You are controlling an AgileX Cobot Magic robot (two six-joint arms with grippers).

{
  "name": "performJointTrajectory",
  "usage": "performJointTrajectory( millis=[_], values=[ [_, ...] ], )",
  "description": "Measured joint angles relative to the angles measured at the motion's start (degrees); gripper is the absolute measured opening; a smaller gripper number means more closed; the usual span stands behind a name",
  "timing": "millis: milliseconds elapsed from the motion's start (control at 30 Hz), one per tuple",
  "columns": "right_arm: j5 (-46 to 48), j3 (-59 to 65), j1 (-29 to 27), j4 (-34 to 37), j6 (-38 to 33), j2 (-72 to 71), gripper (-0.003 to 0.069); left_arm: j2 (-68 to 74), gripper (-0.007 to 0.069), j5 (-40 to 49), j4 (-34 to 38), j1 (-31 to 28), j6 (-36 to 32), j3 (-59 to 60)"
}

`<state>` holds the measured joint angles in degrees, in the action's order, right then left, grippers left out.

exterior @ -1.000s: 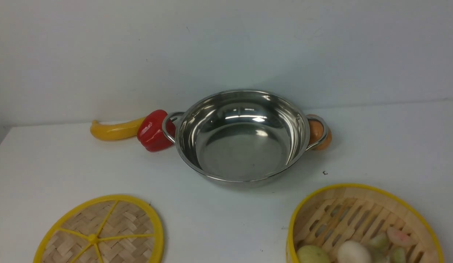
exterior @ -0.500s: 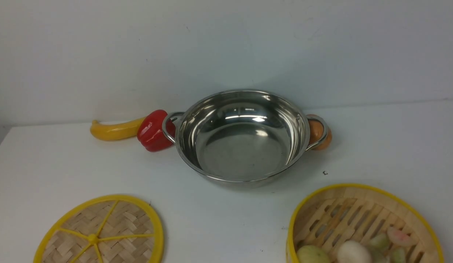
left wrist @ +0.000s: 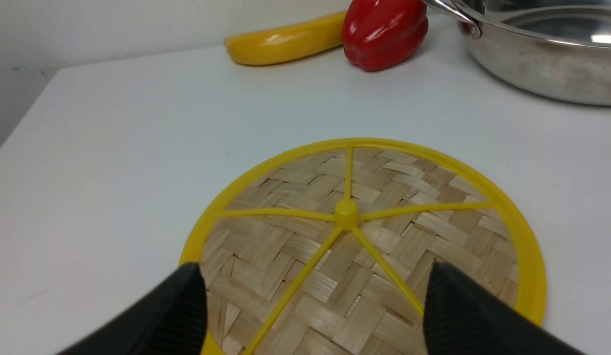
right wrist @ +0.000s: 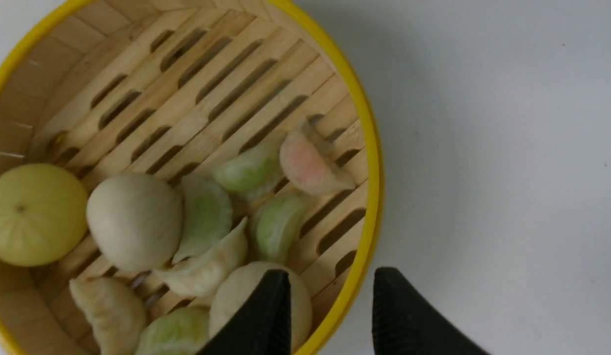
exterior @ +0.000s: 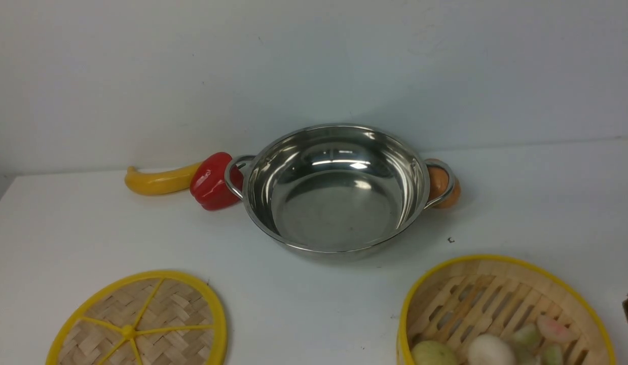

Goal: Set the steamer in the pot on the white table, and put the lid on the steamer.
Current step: 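Reach for and grasp the rim of the bamboo steamer holding the buns with the right gripper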

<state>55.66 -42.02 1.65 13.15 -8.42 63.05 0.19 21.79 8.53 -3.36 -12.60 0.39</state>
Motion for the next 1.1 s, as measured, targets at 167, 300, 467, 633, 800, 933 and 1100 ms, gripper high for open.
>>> performJointTrajectory(
  millis=[167, 300, 467, 633, 800, 933, 1100],
  values=[
    [-3.34, -2.55, 0.0, -0.21, -2.38, 10.61, 0.0249, 0.0, 0.0545, 0.0, 0.0, 0.0, 0.0, 0.0],
    [-5.89, -2.81, 0.0, -1.03, -4.83, 15.0, 0.0249, 0.0, 0.0545, 0.0, 0.0, 0.0, 0.0, 0.0],
    [-8.29, -2.95, 0.0, -2.53, -5.44, 21.08, 0.0264, 0.0, 0.0545, 0.0, 0.0, 0.0, 0.0, 0.0],
    [-9.93, -2.99, 0.0, -2.53, -5.6, 24.73, 0.029, 0.0, 0.0545, 0.0, 0.0, 0.0, 0.0, 0.0],
    [-10.19, -2.99, 0.0, -2.35, -5.6, 27.03, 0.0318, 0.0, 0.0545, 0.0, 0.0, 0.0, 0.0, 0.0],
    [-10.19, -2.99, 0.0, -2.29, -5.62, 27.53, 0.0321, 0.0, 0.0545, 0.0, 0.0, 0.0, 0.0, 0.0],
    [-9.54, -2.99, 0.0, -2.26, -5.62, 27.53, 0.0321, 0.0, 0.0545, 0.0, 0.0, 0.0, 0.0, 0.0]
  ],
)
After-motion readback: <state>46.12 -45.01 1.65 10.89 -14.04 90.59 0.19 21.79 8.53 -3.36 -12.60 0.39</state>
